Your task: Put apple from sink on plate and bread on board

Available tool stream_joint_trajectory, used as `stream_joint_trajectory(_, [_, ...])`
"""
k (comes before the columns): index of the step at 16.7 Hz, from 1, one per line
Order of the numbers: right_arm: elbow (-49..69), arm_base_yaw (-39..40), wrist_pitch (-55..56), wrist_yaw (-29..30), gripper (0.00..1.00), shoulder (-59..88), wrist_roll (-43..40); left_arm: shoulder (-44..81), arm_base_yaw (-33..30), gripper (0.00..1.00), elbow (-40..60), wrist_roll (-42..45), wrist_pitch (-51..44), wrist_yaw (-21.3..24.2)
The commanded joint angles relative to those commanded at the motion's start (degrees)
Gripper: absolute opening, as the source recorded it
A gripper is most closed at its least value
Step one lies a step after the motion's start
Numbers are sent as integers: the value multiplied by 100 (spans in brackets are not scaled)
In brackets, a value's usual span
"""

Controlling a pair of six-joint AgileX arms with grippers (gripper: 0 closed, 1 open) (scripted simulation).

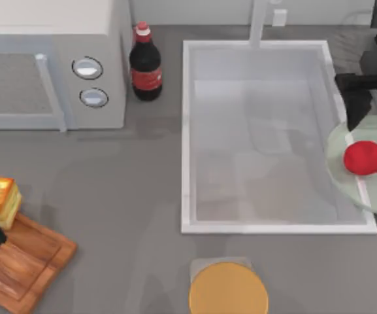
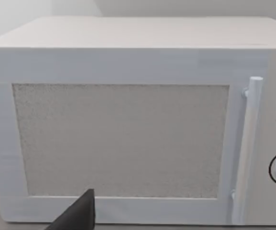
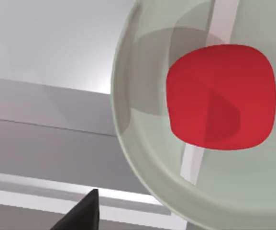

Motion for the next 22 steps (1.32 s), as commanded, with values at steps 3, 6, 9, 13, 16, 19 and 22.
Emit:
stream_joint_trajectory(3, [-433, -34, 346, 18, 100, -523, -5, 0, 0, 100, 0, 0, 0, 0])
stream_joint_trajectory(6, [-1345, -97, 994, 51, 100, -1548, -14, 0, 0, 100, 0, 0, 0, 0])
stream_joint_trajectory(9, [-2617, -184, 1889, 97, 100, -3021, -26, 0, 0, 100, 0, 0, 0, 0])
stream_joint_trajectory(13, [-4625, -323, 3320, 171, 100, -5500, -46, 0, 0, 100, 0, 0, 0, 0])
stream_joint_trajectory(16, [-6243, -435, 4472, 231, 100, -7446, -62, 0, 0, 100, 0, 0, 0, 0])
stream_joint_trajectory(19, [-7819, -543, 5584, 288, 100, -9217, -77, 0, 0, 100, 0, 0, 0, 0])
stream_joint_trajectory(22, [-9114, -636, 6533, 337, 100, -10609, -91, 0, 0, 100, 0, 0, 0, 0])
